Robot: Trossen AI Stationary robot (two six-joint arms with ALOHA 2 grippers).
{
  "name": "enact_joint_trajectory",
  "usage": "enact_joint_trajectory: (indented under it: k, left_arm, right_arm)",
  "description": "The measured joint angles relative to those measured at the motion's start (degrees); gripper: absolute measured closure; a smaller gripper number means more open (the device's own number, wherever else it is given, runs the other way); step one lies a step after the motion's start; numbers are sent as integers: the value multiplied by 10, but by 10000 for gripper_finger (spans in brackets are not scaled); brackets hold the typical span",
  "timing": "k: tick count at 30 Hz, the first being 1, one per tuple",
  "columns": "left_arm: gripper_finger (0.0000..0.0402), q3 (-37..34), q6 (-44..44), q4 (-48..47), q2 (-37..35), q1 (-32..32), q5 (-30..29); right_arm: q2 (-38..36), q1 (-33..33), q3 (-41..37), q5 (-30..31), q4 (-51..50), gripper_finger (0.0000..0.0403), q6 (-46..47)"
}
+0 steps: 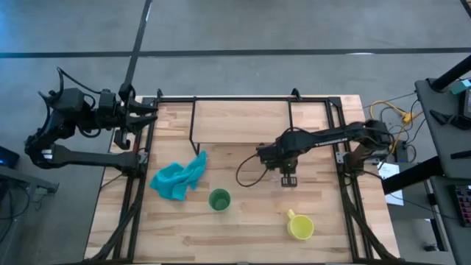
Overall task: Stack small to large cups/mugs on shelf
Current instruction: Put the transparent mug on the shelf
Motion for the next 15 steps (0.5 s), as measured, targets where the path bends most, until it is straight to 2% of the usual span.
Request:
enact_joint_trajectory:
  k: [11,15]
  left_arm:
    - [299,-1,-2,2,1,0,-12]
    - [299,-2,-2,3,2,0,-13]
  right_arm:
    - [0,-1,246,69,-85,394,-26]
    - [2,-3,318,154,-122,394,-35]
